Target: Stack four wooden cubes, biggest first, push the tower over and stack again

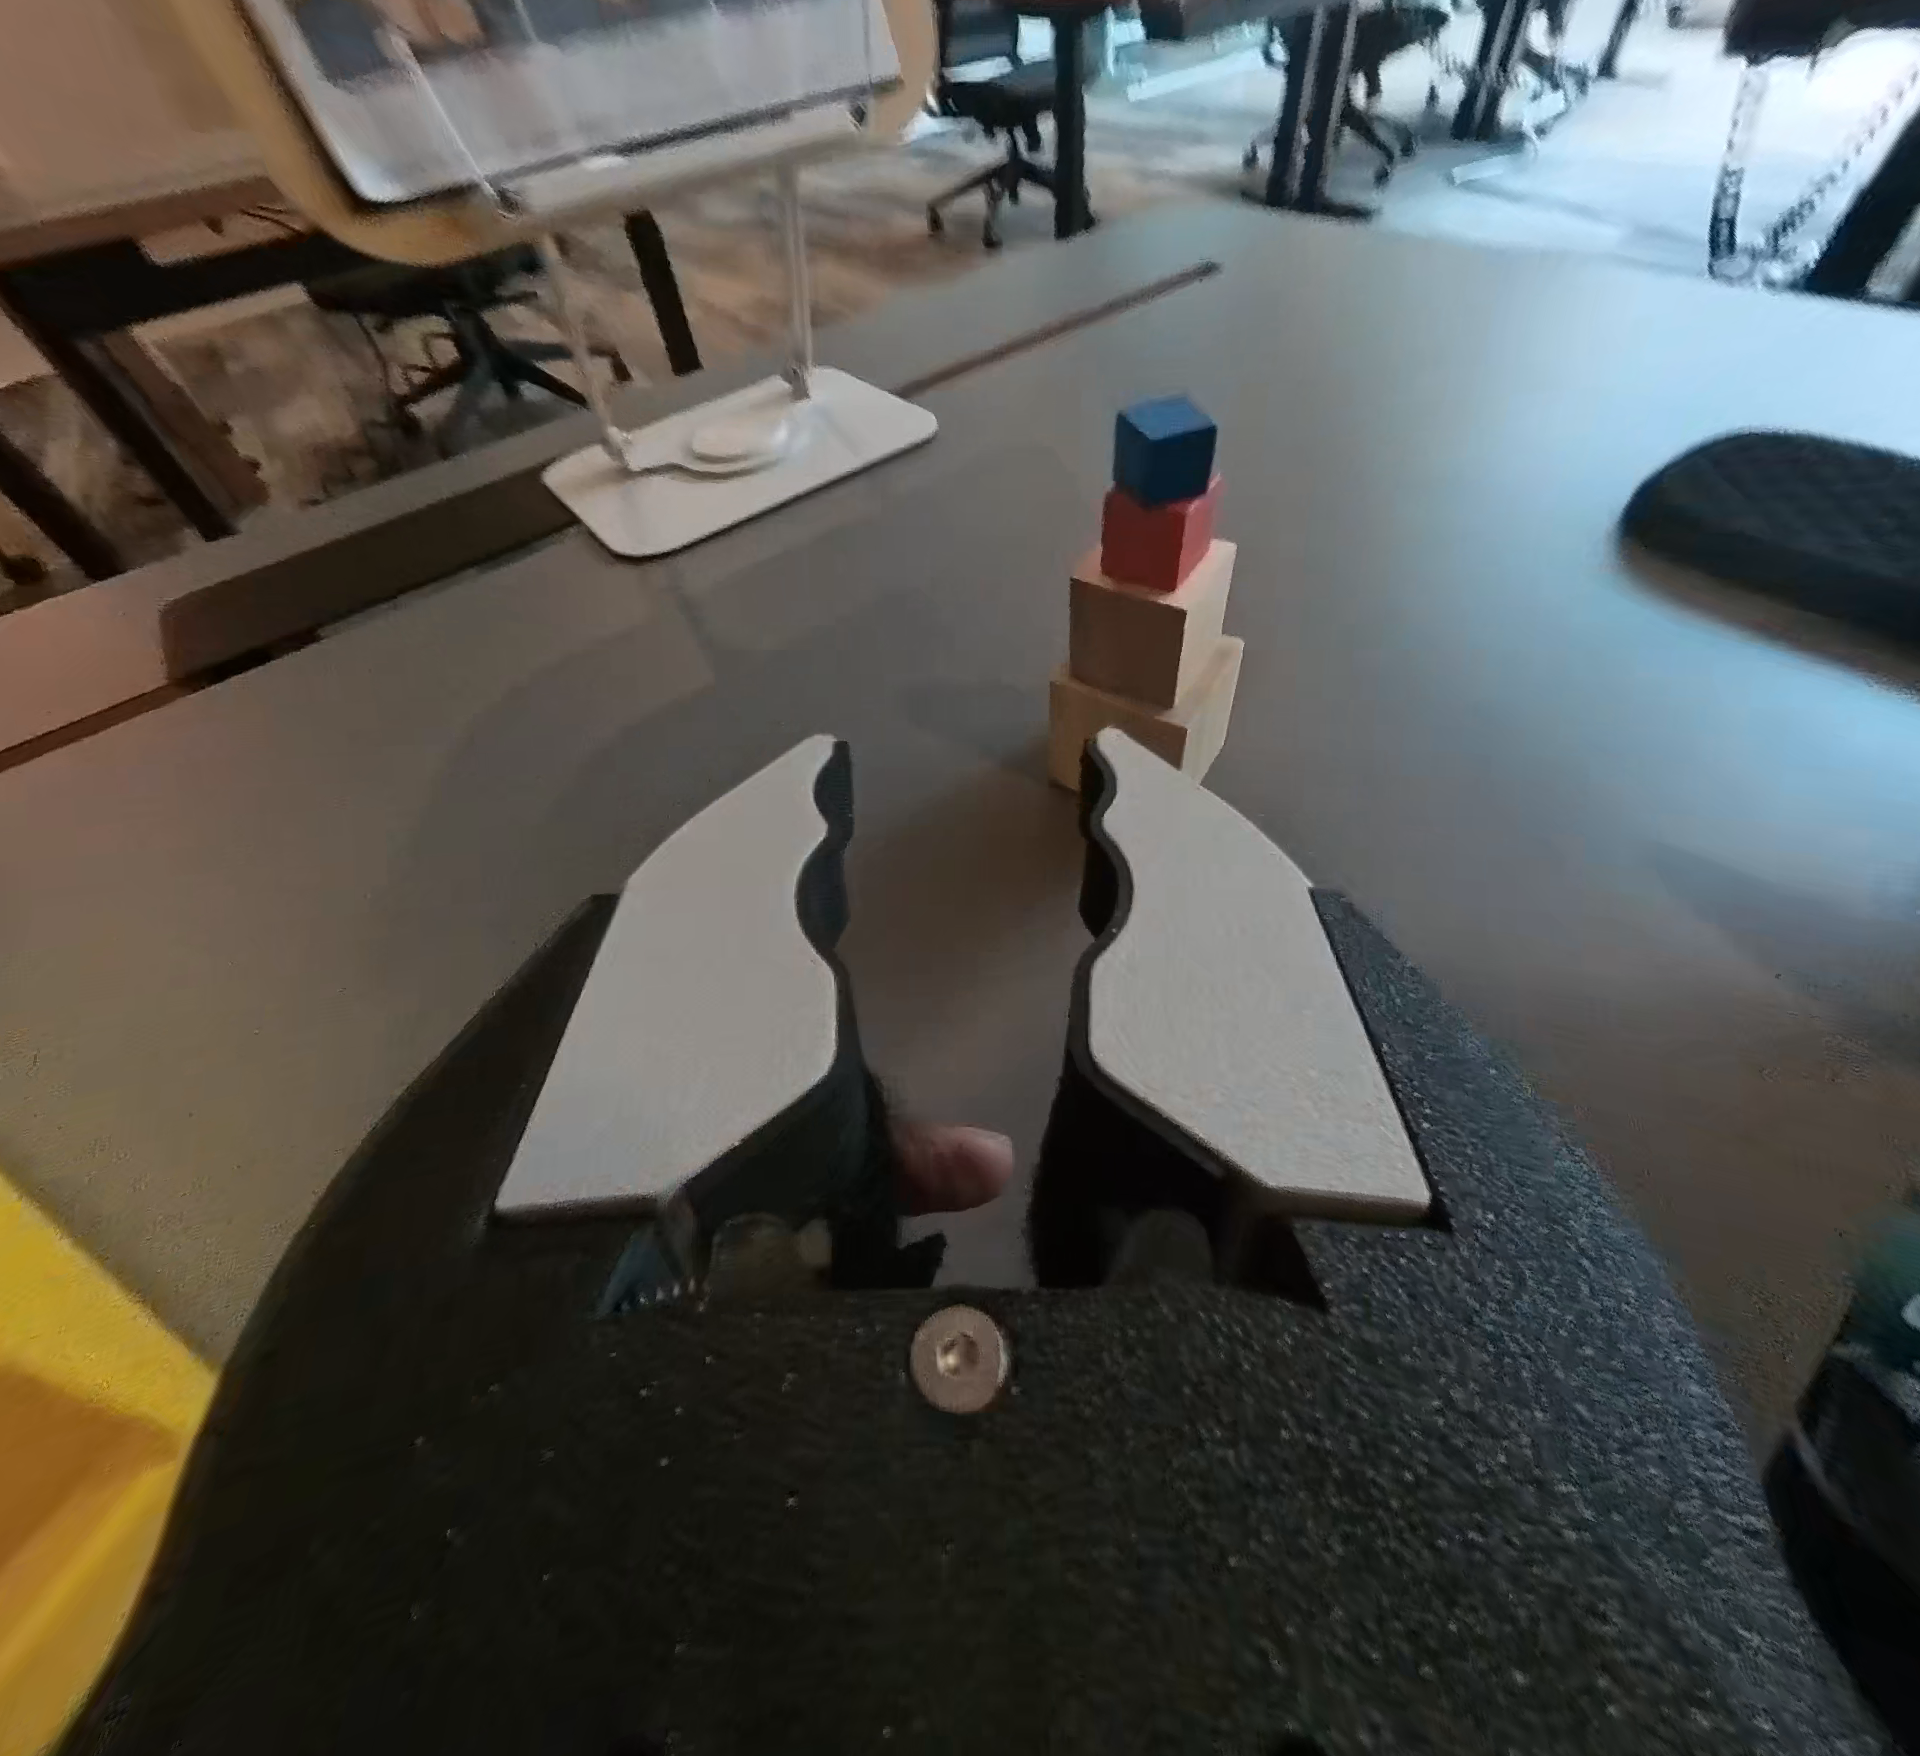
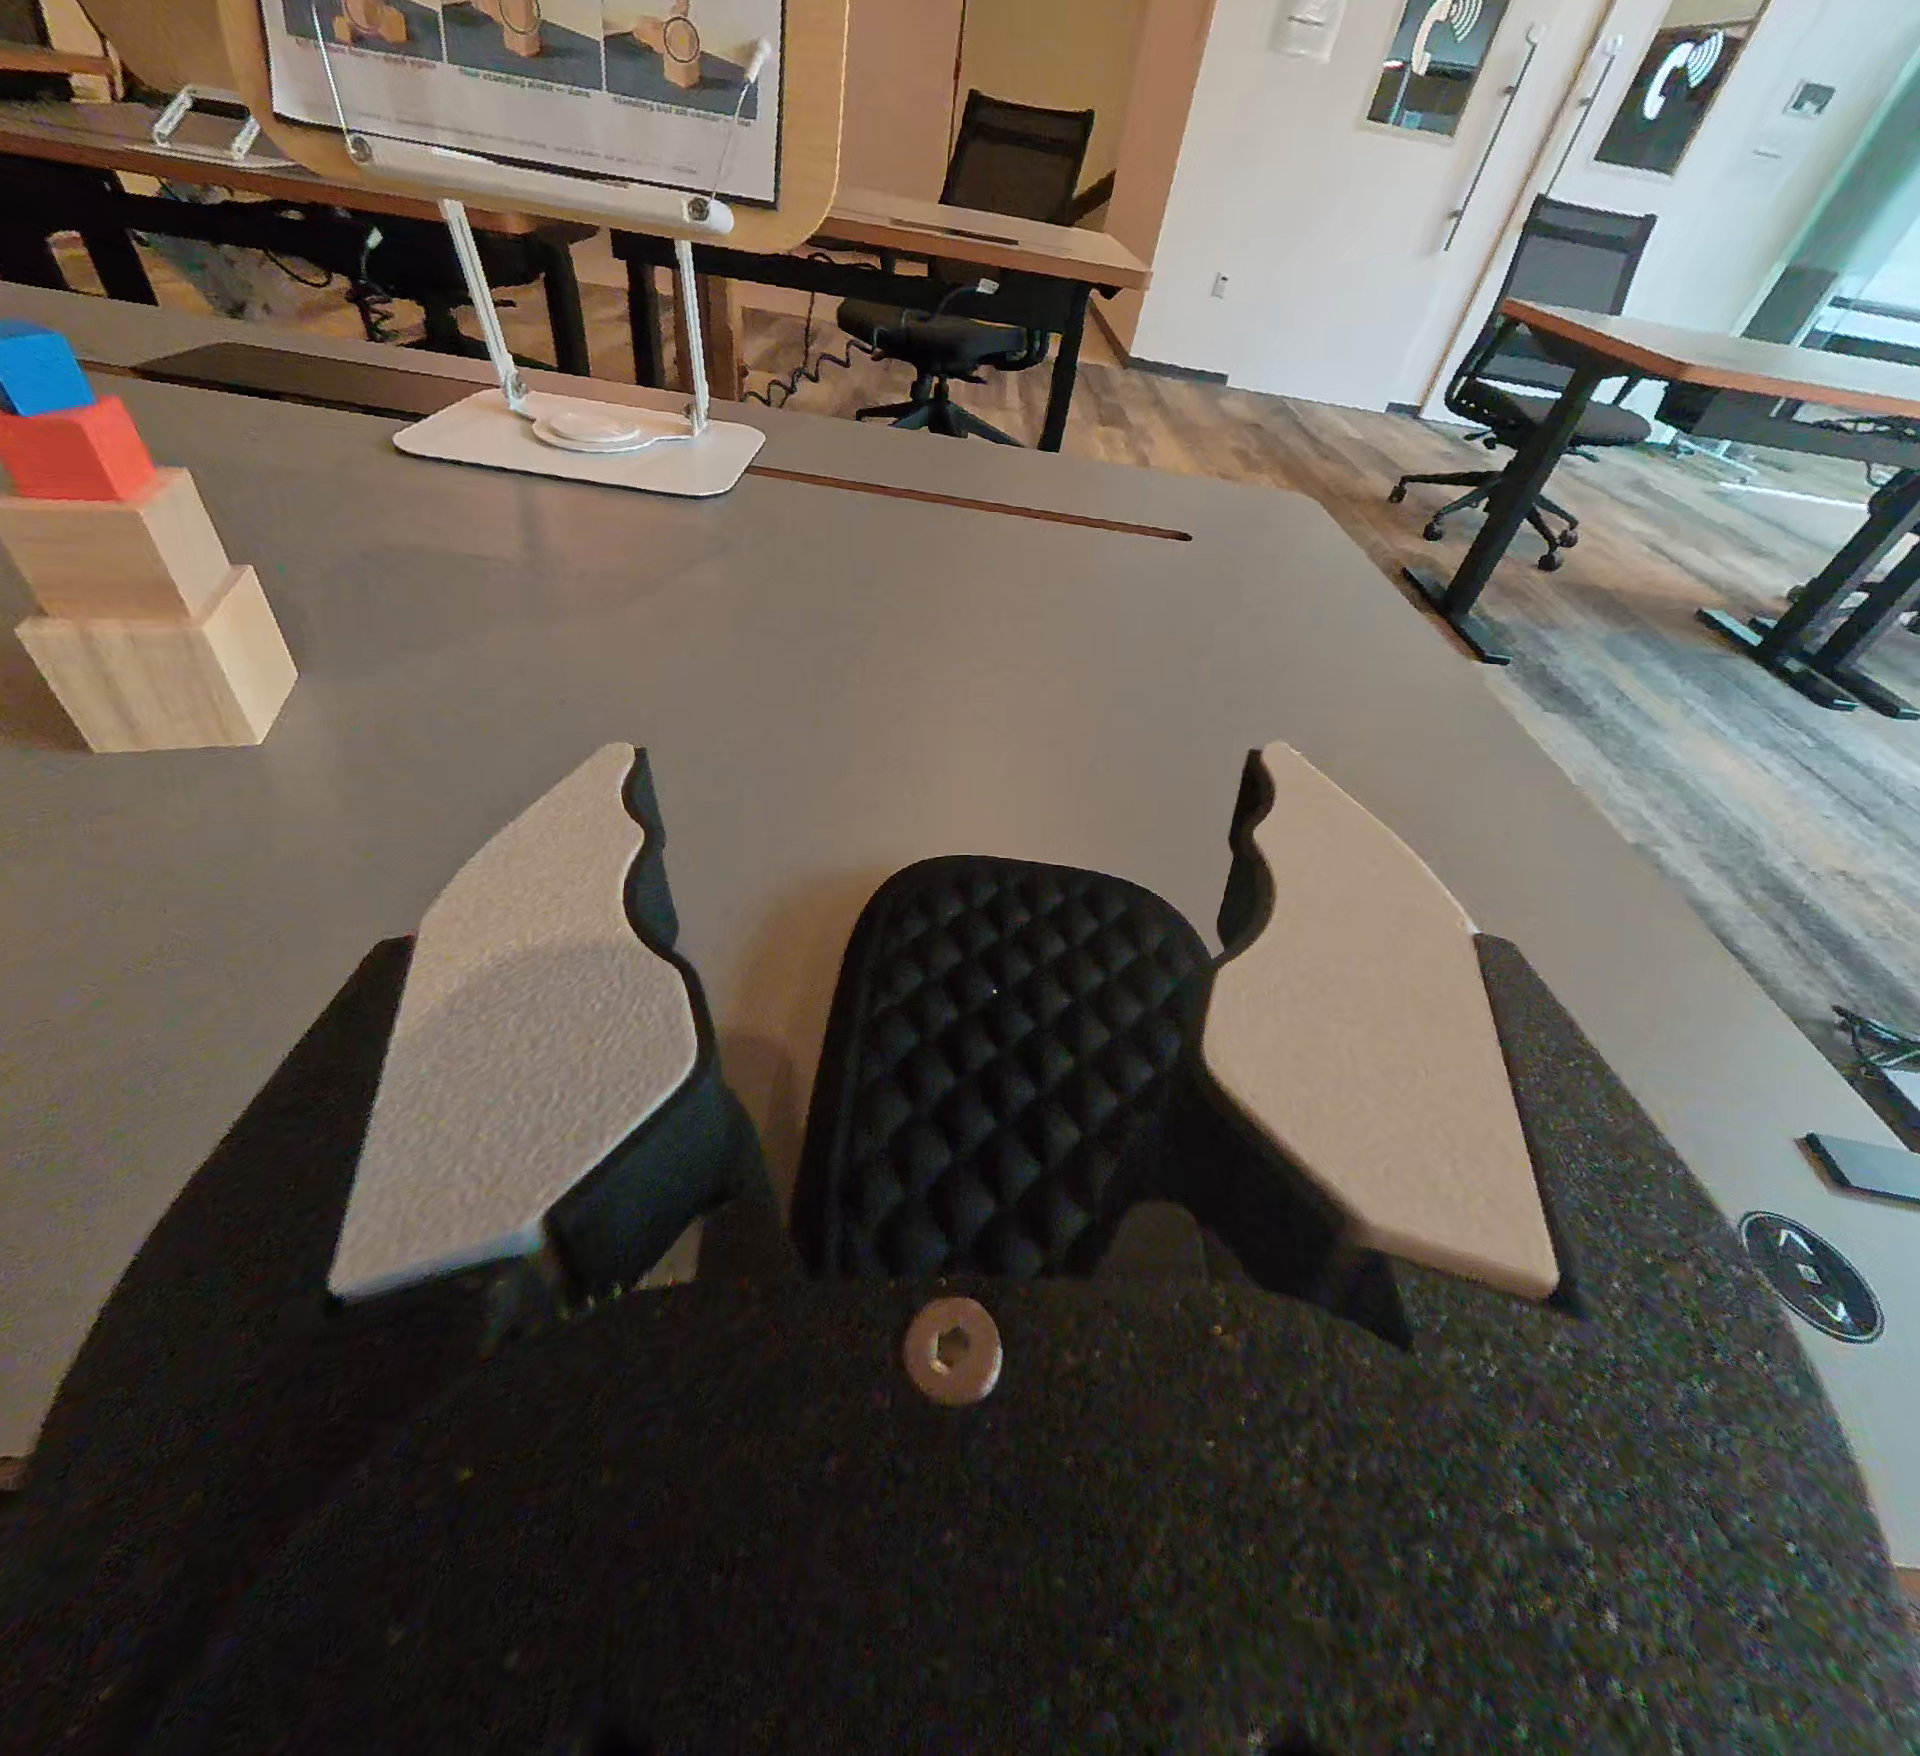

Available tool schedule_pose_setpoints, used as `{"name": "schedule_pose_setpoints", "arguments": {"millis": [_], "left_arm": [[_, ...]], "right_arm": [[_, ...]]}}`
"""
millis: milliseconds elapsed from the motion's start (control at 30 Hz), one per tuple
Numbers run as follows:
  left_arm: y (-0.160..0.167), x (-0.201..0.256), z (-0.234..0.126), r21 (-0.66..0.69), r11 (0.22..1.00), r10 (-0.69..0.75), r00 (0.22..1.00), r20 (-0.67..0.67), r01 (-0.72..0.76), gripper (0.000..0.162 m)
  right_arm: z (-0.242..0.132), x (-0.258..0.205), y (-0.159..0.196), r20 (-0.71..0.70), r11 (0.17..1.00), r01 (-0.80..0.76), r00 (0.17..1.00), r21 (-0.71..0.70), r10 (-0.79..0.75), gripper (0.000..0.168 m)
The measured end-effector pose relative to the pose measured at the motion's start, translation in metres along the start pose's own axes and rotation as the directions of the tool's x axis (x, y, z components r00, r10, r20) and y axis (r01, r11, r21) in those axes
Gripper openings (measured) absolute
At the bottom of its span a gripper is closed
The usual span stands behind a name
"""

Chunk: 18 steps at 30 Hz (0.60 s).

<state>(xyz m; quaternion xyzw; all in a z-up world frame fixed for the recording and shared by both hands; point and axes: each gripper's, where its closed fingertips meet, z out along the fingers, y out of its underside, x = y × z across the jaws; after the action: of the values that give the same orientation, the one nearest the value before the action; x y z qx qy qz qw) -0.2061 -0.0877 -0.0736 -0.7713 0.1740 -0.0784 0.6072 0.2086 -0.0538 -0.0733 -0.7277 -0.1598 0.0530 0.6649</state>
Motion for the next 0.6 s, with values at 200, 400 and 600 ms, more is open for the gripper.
{"name": "schedule_pose_setpoints", "arguments": {"millis": [200, 400, 600], "left_arm": [[0.010, 0.007, 0.045, -0.165, 0.977, 0.113, 0.985, -0.126, -0.133, 0.022], [0.024, 0.017, 0.060, -0.283, 0.903, 0.232, 0.921, -0.312, -0.323, 0.000], [0.034, 0.026, 0.060, -0.302, 0.799, 0.311, 0.786, -0.534, -0.521, 0.000]], "right_arm": [[-0.004, 0.009, -0.001, -0.015, 1.000, -0.015, 1.000, 0.010, 0.015, 0.103], [-0.003, 0.013, 0.003, -0.026, 1.000, -0.020, 0.999, 0.003, 0.020, 0.102], [0.001, 0.011, 0.008, -0.021, 1.000, -0.013, 1.000, -0.013, 0.012, 0.102]]}}
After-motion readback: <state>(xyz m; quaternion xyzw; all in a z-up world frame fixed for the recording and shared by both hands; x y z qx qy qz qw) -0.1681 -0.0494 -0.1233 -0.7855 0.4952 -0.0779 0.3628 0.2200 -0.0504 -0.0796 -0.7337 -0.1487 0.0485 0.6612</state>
